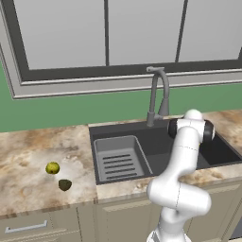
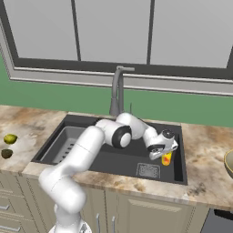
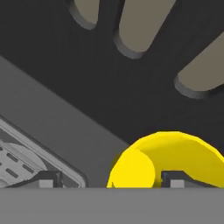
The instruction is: Remove the pear and kiwi from the sink. Then move the bowl and cup from the counter to the sink for washing.
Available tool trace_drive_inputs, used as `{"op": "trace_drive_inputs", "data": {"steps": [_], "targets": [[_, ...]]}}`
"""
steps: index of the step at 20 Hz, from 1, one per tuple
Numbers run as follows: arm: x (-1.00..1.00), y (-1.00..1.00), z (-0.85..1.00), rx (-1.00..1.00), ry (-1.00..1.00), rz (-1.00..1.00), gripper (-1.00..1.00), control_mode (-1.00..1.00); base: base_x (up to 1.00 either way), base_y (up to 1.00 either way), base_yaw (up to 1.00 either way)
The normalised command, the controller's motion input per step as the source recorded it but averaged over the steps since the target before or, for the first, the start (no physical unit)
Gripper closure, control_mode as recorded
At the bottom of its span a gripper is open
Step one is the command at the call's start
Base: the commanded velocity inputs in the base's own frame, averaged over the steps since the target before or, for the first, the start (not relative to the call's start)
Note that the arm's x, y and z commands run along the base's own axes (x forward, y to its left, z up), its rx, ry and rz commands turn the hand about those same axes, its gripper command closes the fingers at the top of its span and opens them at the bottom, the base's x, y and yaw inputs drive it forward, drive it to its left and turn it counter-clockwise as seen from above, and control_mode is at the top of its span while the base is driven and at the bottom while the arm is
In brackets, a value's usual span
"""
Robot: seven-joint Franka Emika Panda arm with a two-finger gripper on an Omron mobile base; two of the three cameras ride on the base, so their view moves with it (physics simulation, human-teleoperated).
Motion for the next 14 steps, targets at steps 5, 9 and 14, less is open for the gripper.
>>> {"op": "trace_drive_inputs", "data": {"steps": [5, 9, 14], "targets": [[-0.05, 0.00, 0.23, 0.01, 0.00, 0.00, -1.00, -1.00, 0.00, 0.00, 0.00], [-0.06, 0.00, 0.28, 0.00, 0.00, 0.00, -1.00, -1.00, 0.00, 0.00, 0.00], [-0.10, -0.04, 0.33, 0.01, 0.00, 0.00, -1.00, -1.00, 0.00, 0.00, 0.00]]}}
